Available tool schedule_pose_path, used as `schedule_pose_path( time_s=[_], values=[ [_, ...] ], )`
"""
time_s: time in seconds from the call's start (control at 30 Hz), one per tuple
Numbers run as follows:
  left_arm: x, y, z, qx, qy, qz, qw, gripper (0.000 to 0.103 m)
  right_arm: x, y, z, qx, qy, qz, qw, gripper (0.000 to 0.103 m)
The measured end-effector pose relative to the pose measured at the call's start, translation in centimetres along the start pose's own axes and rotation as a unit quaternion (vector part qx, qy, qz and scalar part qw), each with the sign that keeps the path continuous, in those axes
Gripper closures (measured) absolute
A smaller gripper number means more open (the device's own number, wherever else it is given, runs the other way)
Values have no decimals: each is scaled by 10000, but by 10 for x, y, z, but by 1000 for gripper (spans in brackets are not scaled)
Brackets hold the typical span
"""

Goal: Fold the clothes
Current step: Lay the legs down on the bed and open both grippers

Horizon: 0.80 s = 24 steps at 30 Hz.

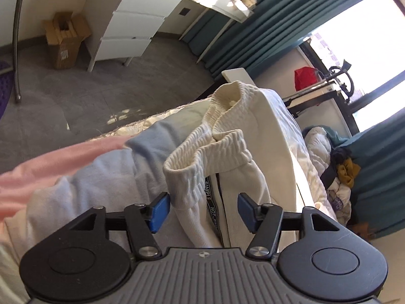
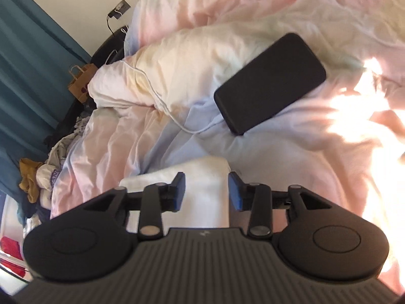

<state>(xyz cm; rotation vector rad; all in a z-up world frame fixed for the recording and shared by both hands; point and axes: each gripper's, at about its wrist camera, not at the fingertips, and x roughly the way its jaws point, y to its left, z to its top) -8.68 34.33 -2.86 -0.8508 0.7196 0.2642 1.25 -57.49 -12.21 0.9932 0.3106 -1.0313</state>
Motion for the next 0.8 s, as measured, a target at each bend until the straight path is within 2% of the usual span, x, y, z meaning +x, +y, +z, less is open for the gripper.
schedule_pose_path(
  time_s=[0.1,0.17,0.2,0.23,0.3,0.43,0.53,0.63,0.8],
  values=[
    [-15,-33,-6,685,-198,44,9974,28,-27,16,-3,-442,-454,281,9976,52],
    [-1,-72,-10,1159,-300,107,9928,23,-46,30,-11,-832,-729,576,9922,52],
    [3,-92,-16,1443,-329,109,9889,23,-56,37,-17,-1039,-851,764,9880,50],
    [7,-111,-21,1726,-357,112,9843,22,-66,43,-24,-1260,-928,1007,9825,42],
    [19,-154,-41,2255,-253,-101,9739,20,-83,57,-41,-1739,-924,1514,9687,38],
    [42,-240,-81,3286,-44,-526,9430,20,-101,85,-82,-2659,-444,2233,9367,39],
    [65,-310,-123,3898,203,-990,9153,20,-101,96,-98,-2941,-106,2461,9235,39],
    [101,-377,-167,4468,381,-1275,8847,20,-92,101,-101,-2925,211,2542,9216,39],
    [175,-472,-234,5119,614,-1159,8489,20,-80,102,-105,-2814,475,2548,9239,39]
  ],
)
